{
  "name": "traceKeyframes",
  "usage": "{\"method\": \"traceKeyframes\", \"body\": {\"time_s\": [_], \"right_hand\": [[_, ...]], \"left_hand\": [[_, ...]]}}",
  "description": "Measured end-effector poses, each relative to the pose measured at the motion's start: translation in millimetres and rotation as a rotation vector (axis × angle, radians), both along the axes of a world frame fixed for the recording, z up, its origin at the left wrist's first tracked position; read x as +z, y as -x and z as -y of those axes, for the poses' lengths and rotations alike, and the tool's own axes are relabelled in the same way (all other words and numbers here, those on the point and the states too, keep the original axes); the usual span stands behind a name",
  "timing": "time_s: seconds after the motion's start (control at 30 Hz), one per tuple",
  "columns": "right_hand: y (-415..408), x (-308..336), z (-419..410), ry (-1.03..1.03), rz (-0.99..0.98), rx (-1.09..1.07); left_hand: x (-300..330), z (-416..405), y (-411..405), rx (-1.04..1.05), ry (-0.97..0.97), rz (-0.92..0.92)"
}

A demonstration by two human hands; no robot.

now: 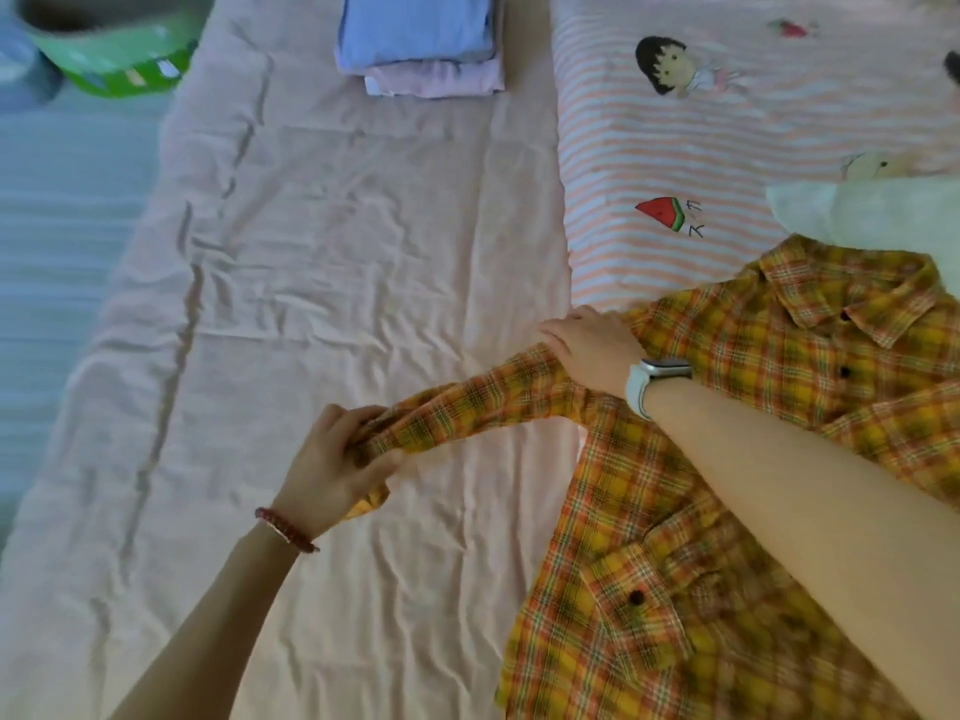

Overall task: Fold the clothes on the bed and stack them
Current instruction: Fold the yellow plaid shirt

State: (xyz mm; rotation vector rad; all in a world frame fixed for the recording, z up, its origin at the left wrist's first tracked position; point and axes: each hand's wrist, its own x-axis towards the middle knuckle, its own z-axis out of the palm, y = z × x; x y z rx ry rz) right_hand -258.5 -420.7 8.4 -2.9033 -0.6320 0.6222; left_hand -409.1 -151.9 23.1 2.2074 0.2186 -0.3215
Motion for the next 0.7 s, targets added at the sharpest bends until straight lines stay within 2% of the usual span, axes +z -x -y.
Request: {"method": "traceKeyframes", "body": {"time_s": [0.17, 0.33, 0.4, 0.43, 0.5, 0.57, 0.63, 0.7], "right_hand": [[-15, -5, -15, 0.03, -0.186, -0.003], [-22, 9, -23, 0.062, -0.42, 0.085], [-25, 11, -27, 0.1, -0.358, 0.126], [-27, 13, -29, 0.097, -0.263, 0.117], [-33, 17, -34, 0.048, 0.036, 0.041], [-41, 22, -41, -0.017, 0.279, -0.039], [-52, 24, -49, -0.05, 0.321, -0.111], [-59, 22, -54, -0.158, 0.18, -0.215]], "left_hand": [[-24, -9, -2, 0.292, -0.127, 0.094], [-30, -14, -31, 0.495, -0.137, 0.153], [-29, -14, -44, 0.568, -0.095, 0.193], [-28, -15, -52, 0.588, -0.075, 0.208], [-26, -16, -64, 0.598, -0.093, 0.235], [-24, -18, -76, 0.566, -0.192, 0.278], [-21, -21, -85, 0.501, -0.298, 0.284], [-18, -27, -92, 0.421, -0.388, 0.189]]}}
